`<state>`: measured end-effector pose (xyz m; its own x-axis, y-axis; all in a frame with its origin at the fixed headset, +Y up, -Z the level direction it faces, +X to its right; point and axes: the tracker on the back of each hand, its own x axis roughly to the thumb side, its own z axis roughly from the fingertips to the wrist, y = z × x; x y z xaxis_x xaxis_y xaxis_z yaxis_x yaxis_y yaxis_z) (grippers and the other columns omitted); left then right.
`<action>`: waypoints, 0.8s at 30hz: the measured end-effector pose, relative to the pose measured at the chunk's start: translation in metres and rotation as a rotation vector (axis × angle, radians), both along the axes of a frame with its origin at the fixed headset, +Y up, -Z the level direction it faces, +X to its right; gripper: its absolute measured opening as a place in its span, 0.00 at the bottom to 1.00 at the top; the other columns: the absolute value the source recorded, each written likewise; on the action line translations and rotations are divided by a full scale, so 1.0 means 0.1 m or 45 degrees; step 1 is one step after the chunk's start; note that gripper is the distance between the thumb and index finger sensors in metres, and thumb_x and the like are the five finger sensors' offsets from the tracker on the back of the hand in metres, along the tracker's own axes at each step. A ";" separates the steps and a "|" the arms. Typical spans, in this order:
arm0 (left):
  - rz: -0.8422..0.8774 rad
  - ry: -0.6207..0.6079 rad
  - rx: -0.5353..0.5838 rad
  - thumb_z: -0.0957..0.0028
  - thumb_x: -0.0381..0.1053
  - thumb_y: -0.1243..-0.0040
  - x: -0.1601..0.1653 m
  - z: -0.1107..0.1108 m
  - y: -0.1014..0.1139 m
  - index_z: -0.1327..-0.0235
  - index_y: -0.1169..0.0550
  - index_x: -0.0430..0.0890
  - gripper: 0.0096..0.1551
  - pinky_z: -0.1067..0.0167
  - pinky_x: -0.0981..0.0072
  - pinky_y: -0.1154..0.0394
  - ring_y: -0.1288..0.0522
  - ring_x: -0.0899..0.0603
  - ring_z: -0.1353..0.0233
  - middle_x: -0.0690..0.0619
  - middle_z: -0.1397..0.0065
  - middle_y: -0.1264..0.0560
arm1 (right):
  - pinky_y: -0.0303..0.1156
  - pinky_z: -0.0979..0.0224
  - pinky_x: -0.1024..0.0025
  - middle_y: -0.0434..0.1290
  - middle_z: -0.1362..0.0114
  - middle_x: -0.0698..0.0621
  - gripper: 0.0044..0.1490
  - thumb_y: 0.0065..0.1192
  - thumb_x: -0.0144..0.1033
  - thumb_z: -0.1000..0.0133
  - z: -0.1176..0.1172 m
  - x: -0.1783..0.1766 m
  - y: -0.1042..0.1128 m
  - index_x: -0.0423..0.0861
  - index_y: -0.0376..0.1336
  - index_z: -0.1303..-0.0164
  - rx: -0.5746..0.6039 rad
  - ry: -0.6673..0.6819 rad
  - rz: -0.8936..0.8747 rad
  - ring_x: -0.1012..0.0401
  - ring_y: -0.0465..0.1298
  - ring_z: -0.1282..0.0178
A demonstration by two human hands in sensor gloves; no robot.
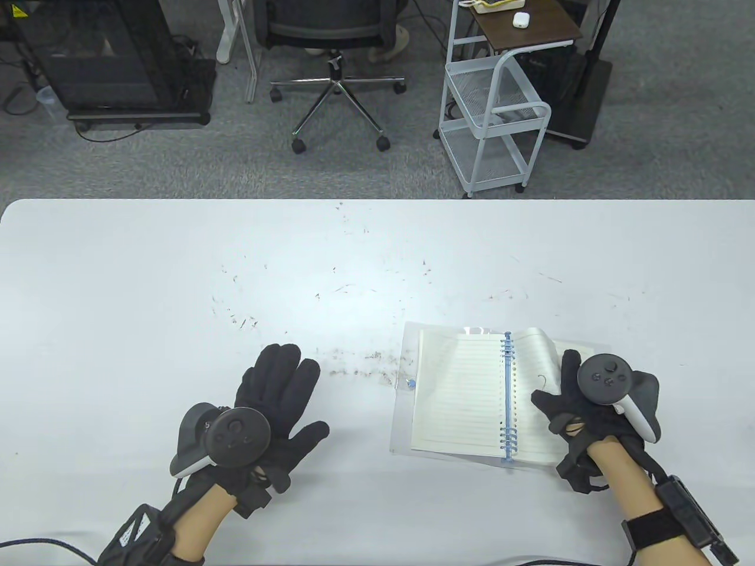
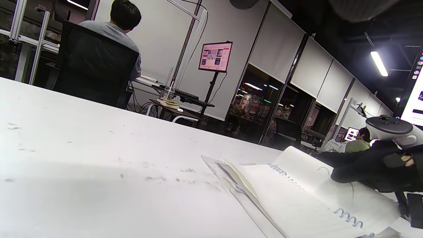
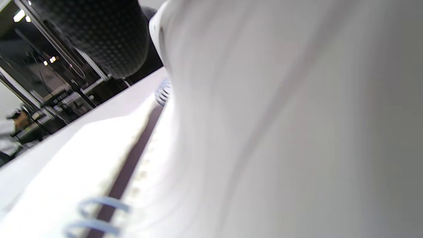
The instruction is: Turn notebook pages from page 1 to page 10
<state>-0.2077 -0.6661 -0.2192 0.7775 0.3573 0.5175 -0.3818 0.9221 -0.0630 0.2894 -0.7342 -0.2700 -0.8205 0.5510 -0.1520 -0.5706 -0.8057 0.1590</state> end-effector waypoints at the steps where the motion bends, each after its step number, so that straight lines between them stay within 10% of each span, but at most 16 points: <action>1: 0.000 0.000 0.000 0.51 0.75 0.50 0.00 0.00 0.00 0.17 0.47 0.52 0.52 0.27 0.25 0.50 0.60 0.28 0.14 0.44 0.14 0.57 | 0.55 0.33 0.27 0.53 0.22 0.33 0.58 0.67 0.53 0.46 0.01 0.01 0.02 0.38 0.35 0.28 0.001 -0.006 -0.036 0.27 0.57 0.27; 10: 0.000 0.000 0.000 0.51 0.74 0.51 0.00 0.00 0.00 0.17 0.47 0.52 0.52 0.27 0.26 0.50 0.60 0.28 0.14 0.44 0.14 0.58 | 0.71 0.40 0.38 0.48 0.27 0.23 0.59 0.68 0.52 0.47 0.10 0.37 0.27 0.34 0.36 0.30 0.107 -0.264 -0.440 0.36 0.76 0.37; 24: 0.009 0.008 -0.002 0.51 0.74 0.51 -0.02 -0.01 0.00 0.17 0.47 0.52 0.52 0.27 0.26 0.50 0.60 0.29 0.14 0.44 0.14 0.57 | 0.85 0.56 0.57 0.79 0.44 0.33 0.45 0.74 0.41 0.49 0.20 0.52 0.30 0.27 0.54 0.37 0.064 -0.368 -0.747 0.56 0.91 0.61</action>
<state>-0.2094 -0.6658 -0.2200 0.7785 0.3635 0.5117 -0.3885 0.9194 -0.0620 0.3410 -0.7038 -0.2504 -0.3111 0.9069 -0.2841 -0.9318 -0.3499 -0.0964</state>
